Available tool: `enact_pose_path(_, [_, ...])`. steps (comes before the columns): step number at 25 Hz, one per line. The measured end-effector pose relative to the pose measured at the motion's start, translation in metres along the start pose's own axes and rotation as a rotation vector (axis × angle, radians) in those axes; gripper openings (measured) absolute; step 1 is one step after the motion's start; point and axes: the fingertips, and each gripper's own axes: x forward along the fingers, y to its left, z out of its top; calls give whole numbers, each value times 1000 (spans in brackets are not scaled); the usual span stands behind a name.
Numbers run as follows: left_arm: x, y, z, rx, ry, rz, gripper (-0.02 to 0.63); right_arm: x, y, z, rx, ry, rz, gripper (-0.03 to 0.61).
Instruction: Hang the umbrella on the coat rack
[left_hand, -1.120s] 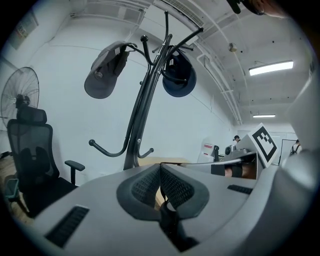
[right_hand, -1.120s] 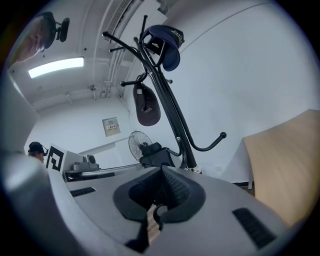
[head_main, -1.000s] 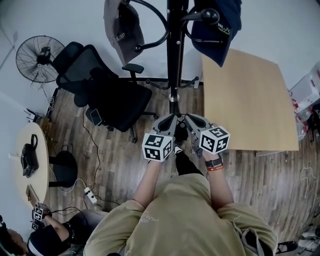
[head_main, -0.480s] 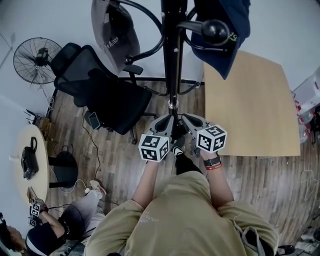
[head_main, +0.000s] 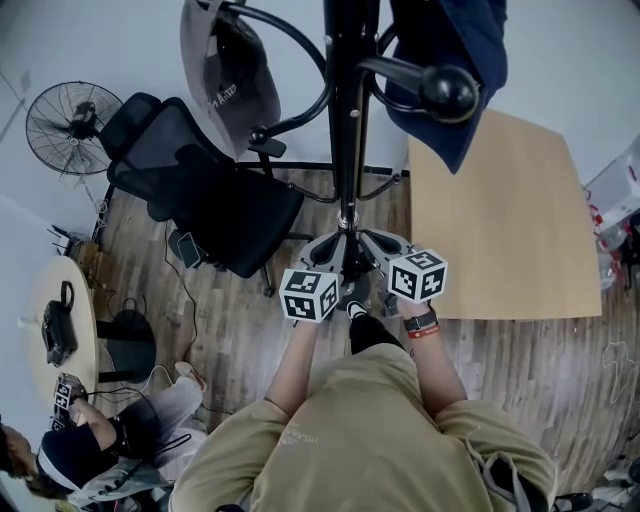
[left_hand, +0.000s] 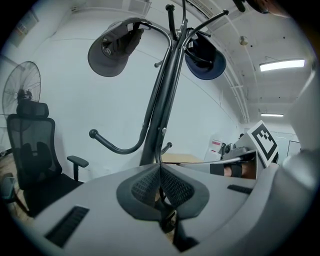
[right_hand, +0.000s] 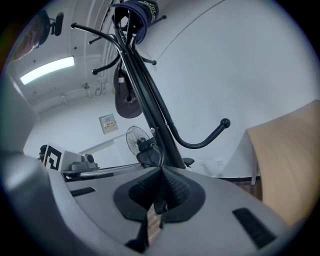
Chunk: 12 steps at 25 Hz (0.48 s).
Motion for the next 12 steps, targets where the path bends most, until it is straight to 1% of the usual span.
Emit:
enact_pose_path(5, [8,1,-6,2,13,-6,25,3,-9,-4,11,3,-20,17])
enact_pose_path(12, [14,1,-24,-19,44,-9,25,10,-15,-24,27,41,-23,17])
